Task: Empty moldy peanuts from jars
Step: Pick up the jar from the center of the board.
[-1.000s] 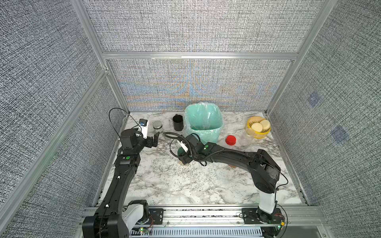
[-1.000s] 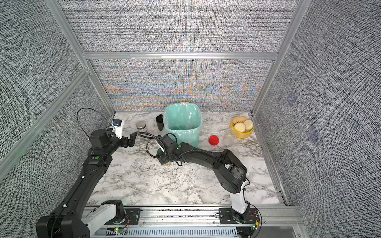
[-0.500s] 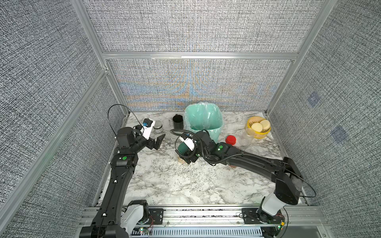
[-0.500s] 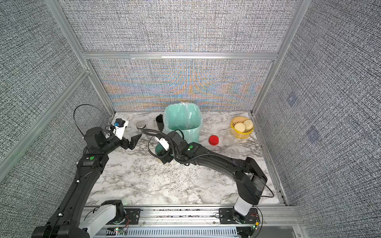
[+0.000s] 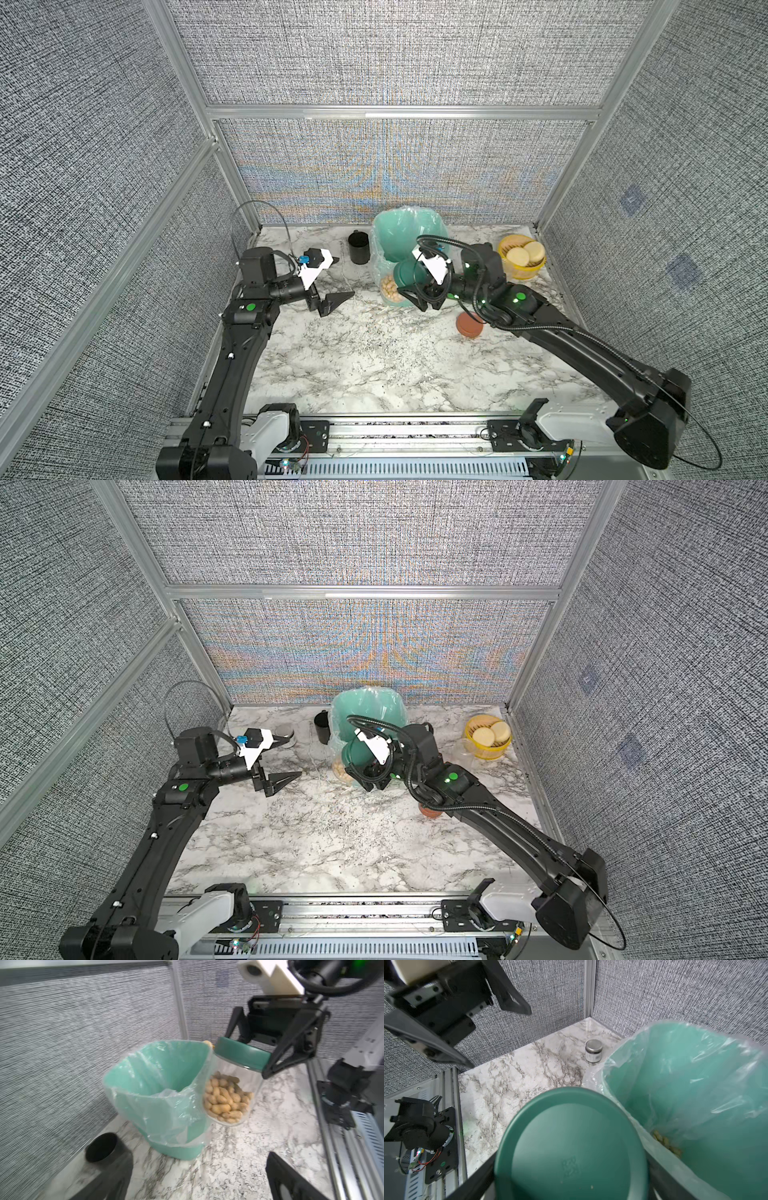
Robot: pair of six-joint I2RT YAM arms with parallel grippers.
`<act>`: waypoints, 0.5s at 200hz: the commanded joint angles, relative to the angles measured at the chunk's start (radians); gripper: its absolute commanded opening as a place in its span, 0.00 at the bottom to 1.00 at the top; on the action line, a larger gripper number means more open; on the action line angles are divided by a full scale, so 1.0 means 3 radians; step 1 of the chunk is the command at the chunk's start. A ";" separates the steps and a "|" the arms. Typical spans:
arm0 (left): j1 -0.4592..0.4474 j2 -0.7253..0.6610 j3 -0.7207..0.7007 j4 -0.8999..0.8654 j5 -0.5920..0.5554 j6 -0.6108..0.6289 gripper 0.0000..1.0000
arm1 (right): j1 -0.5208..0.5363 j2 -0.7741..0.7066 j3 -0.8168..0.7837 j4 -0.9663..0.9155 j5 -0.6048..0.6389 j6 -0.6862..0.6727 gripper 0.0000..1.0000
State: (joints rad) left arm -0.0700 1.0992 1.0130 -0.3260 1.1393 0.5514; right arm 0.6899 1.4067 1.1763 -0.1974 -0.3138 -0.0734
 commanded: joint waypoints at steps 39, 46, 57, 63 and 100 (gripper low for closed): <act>-0.0491 0.0553 0.0416 -0.0253 0.0567 0.0465 1.00 | -0.0264 0.0030 0.0316 0.0137 -0.0512 -0.0172 0.00; -0.0538 0.0596 0.0444 -0.0256 0.0544 0.0463 1.00 | -0.0279 0.0037 0.0340 0.0130 -0.0602 -0.0186 0.00; -0.0596 0.0652 0.0463 -0.0253 0.0478 0.0466 1.00 | -0.0280 0.0036 0.0358 0.0129 -0.0718 -0.0212 0.00; -0.0622 0.0674 0.0468 -0.0253 0.0449 0.0463 1.00 | -0.0280 0.0037 0.0359 0.0140 -0.0773 -0.0227 0.00; -0.0725 0.0665 0.0375 0.0120 0.0228 0.0163 1.00 | -0.0280 0.0034 0.0345 0.0102 -0.1108 -0.0295 0.00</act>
State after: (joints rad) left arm -0.2760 1.3067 1.1419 -0.3859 1.2476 0.6674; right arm 0.6064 1.4174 1.2701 -0.2218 -0.5320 -0.1265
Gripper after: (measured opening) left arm 0.998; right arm 0.853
